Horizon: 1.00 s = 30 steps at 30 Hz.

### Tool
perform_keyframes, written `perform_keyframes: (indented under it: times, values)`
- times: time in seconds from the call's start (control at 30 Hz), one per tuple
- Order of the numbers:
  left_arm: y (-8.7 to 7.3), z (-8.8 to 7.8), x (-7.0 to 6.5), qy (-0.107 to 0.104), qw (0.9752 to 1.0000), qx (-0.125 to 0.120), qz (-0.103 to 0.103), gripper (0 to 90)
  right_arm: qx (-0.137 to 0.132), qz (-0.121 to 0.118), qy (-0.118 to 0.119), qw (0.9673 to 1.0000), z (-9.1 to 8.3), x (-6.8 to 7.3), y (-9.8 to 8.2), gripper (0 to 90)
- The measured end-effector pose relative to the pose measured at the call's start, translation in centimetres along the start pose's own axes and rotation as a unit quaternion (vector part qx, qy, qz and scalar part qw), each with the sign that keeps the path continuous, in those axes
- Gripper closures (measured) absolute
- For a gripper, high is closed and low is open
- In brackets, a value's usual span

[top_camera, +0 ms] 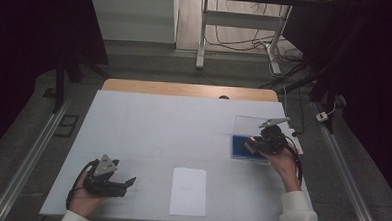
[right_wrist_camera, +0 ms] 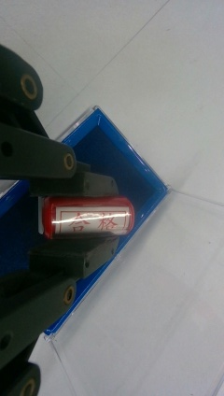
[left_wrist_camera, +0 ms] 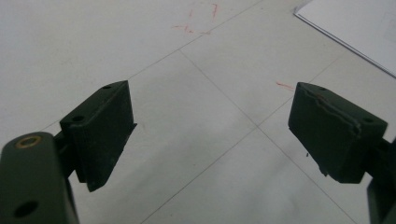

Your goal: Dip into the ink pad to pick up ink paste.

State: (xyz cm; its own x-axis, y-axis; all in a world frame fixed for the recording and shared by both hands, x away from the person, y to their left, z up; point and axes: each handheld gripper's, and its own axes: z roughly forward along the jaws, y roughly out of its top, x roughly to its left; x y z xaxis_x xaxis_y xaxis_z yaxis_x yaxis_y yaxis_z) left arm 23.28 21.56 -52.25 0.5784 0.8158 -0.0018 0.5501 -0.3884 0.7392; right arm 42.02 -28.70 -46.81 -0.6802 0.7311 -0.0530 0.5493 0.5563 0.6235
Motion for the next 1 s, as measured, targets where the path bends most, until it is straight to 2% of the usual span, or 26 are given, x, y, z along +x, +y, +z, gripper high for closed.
perform_keyframes:
  times: [0.07,0.23,0.33,0.7,0.87,1.0]
  values:
    - [0.0,0.1,0.0,0.0,1.0,0.001,0.001,14.4,0.001,-0.002,-0.003,1.0,-0.1,0.1,0.1,69.9]
    - [0.0,0.1,0.1,-0.001,1.0,0.001,0.002,14.4,-0.027,0.011,0.004,0.9996,-1.2,0.0,0.3,70.0]
    - [0.0,0.0,0.0,0.0,1.0,0.001,0.003,14.4,-0.038,0.005,0.001,0.9993,-2.1,0.0,0.5,70.0]
    - [0.0,0.0,0.0,-0.002,1.0,0.002,0.003,14.4,-0.081,0.005,-0.006,0.9967,-4.8,0.2,1.1,70.1]
    - [0.0,0.0,0.0,-0.003,1.0,0.002,0.003,14.4,-0.081,0.002,-0.008,0.9967,-5.0,0.3,1.2,70.1]
    - [0.0,0.1,0.0,-0.002,1.0,0.004,0.004,14.4,-0.071,-0.007,-0.015,0.9973,-4.8,0.5,1.4,70.1]
